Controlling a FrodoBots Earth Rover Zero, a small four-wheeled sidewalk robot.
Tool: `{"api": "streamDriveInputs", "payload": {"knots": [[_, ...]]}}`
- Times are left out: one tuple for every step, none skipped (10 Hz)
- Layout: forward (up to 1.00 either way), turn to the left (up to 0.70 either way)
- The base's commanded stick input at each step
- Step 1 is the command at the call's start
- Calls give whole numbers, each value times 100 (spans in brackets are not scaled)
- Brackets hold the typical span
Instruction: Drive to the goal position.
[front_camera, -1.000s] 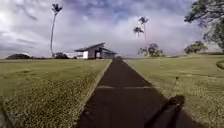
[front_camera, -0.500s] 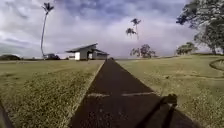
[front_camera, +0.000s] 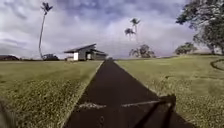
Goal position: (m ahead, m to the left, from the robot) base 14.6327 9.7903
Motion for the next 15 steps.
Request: {"api": "streamDriveInputs", "payload": {"knots": [[70, 0], [70, 0], [70, 0], [70, 0], [70, 0], [70, 0], [70, 0], [70, 0], [70, 0], [70, 0], [70, 0], [70, 0], [70, 0], [70, 0], [70, 0]]}}
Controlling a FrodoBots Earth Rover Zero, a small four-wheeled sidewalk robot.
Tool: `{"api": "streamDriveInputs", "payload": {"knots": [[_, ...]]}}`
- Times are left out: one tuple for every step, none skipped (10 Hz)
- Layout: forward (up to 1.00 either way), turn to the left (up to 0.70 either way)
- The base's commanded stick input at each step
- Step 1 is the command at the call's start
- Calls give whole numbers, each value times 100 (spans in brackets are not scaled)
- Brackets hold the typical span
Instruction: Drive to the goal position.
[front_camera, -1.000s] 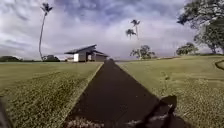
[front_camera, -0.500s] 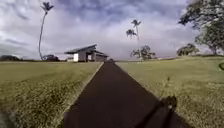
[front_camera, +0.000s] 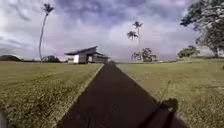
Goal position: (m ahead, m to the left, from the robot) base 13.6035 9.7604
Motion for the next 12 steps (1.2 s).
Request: {"api": "streamDriveInputs", "payload": {"knots": [[70, 0], [70, 0], [70, 0], [70, 0], [70, 0], [70, 0], [70, 0], [70, 0], [70, 0], [70, 0], [70, 0], [70, 0]]}}
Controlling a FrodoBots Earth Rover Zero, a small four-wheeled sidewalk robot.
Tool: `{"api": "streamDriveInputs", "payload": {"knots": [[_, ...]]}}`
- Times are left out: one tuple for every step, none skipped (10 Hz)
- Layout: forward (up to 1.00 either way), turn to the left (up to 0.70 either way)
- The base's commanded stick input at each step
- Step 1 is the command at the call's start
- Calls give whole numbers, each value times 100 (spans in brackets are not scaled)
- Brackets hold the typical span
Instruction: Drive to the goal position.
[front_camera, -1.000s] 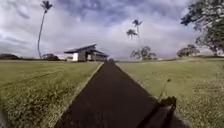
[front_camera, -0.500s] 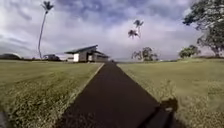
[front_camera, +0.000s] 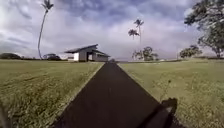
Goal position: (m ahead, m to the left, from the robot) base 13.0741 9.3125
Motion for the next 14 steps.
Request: {"api": "streamDriveInputs", "payload": {"knots": [[70, 0], [70, 0], [70, 0], [70, 0], [70, 0], [70, 0], [70, 0], [70, 0], [70, 0], [70, 0], [70, 0], [70, 0], [70, 0], [70, 0]]}}
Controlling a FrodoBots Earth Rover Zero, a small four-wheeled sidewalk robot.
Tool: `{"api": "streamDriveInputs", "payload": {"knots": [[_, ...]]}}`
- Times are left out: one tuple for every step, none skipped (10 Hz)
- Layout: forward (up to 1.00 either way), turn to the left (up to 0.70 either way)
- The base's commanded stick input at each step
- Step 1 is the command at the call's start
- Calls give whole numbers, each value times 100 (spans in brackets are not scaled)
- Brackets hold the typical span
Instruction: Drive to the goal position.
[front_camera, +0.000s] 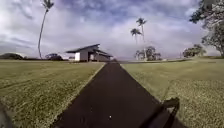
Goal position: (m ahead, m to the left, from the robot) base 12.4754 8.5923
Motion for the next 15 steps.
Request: {"api": "streamDriveInputs", "payload": {"knots": [[70, 0], [70, 0], [70, 0], [70, 0], [70, 0], [70, 10], [70, 35], [70, 23], [70, 0], [70, 0], [70, 0], [70, 0], [70, 0], [70, 0], [70, 0]]}}
